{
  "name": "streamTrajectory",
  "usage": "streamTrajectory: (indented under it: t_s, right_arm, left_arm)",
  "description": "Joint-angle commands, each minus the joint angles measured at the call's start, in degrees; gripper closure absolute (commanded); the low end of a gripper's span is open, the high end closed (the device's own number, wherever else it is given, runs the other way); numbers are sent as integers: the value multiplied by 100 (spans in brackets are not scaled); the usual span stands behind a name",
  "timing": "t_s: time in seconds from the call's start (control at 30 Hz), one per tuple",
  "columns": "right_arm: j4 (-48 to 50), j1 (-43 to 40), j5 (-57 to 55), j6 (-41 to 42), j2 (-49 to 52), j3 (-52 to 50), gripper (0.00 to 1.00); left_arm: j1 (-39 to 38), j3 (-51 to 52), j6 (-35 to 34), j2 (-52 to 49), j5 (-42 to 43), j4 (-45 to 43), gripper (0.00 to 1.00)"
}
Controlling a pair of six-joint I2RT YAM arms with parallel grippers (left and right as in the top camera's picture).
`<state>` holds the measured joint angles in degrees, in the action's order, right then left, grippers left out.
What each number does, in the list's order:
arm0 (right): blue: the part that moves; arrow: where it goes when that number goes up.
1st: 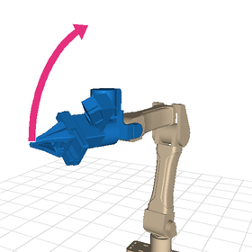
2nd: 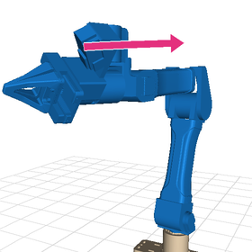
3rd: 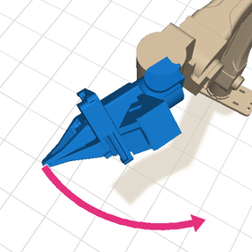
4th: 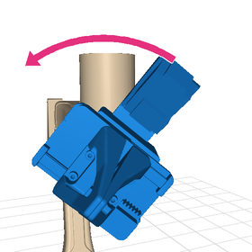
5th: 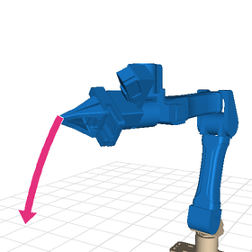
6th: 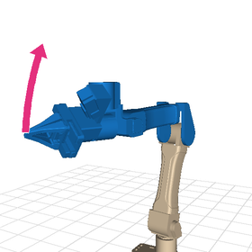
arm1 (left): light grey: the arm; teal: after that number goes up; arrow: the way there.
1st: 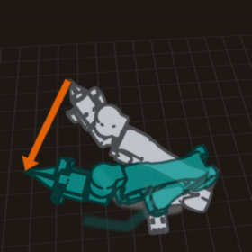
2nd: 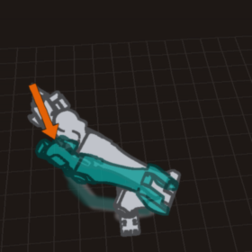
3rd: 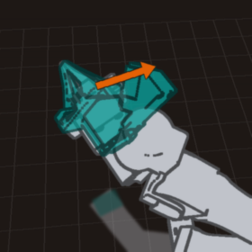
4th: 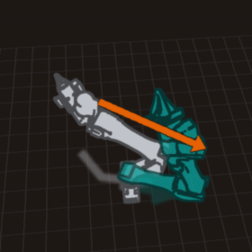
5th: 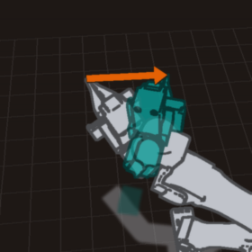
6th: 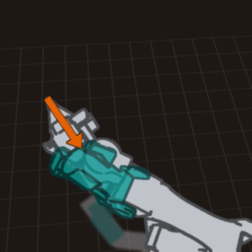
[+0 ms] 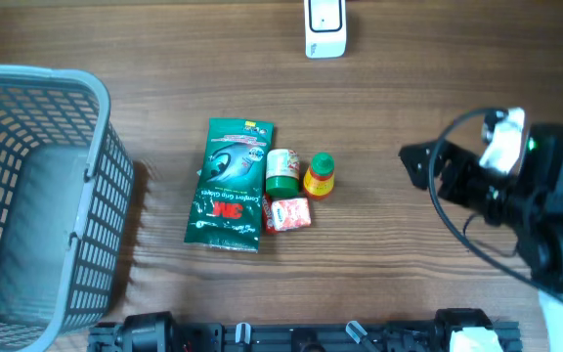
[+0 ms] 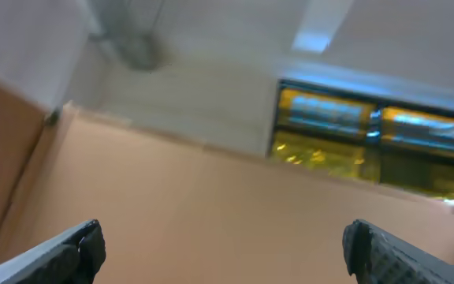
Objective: Scan the item barcode
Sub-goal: 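Move right gripper over the orange sauce bottle and grasp it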
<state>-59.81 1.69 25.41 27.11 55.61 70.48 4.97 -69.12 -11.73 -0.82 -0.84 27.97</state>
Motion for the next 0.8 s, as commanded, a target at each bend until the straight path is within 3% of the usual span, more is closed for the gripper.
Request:
streamTrajectory:
  t_s: [0.0,0.17,0.3,0.57,0.77]
  right_arm:
    - [404,149,184,-251,280,444,0]
    - [850,282,179,155,737,439,0]
    - [852,809,-599,203,1425,439,0]
    - [1139,2166,-2197,756,2376,444,1]
    - [1283,2483,-2581,590,2470,444,0]
  left_arm:
    - [-11,885,-118,46,-1086,46,0]
    - [-11,1655,-120,46,-1056,1663,0]
    - [-11,1738,-116,46,-1058,2900,0]
    - [-11,1738,-118,46,-1008,3748,0]
    - [-26,1740,-48,46,442,3921,0]
